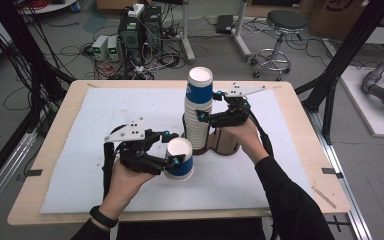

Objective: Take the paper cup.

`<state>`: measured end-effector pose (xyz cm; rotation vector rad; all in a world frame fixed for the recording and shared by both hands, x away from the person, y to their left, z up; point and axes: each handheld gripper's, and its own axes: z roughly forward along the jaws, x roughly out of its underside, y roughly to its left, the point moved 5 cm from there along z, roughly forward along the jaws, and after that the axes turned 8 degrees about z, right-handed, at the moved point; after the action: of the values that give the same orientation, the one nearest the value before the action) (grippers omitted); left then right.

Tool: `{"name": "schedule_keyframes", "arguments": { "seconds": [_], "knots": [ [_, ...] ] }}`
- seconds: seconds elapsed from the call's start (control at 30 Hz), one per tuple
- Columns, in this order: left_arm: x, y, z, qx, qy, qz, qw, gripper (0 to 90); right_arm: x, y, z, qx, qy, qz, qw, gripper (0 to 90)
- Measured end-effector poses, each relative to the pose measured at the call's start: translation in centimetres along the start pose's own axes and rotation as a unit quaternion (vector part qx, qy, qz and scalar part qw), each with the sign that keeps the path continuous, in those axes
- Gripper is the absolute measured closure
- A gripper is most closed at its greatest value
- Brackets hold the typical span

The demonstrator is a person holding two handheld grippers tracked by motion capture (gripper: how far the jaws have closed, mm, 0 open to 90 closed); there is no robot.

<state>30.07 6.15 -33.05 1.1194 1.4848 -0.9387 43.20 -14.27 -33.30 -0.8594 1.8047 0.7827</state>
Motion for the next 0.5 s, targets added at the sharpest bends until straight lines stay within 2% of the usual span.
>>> {"name": "schedule_keyframes", "arguments": {
  "seconds": [0.5],
  "knots": [
    [0.88,0.55,0.18,0.000,-0.004,-0.003,1.0000,30.4,0.01,-0.01,-0.26,-0.004,0.001,0.014,0.9999,14.9]
  ]
}}
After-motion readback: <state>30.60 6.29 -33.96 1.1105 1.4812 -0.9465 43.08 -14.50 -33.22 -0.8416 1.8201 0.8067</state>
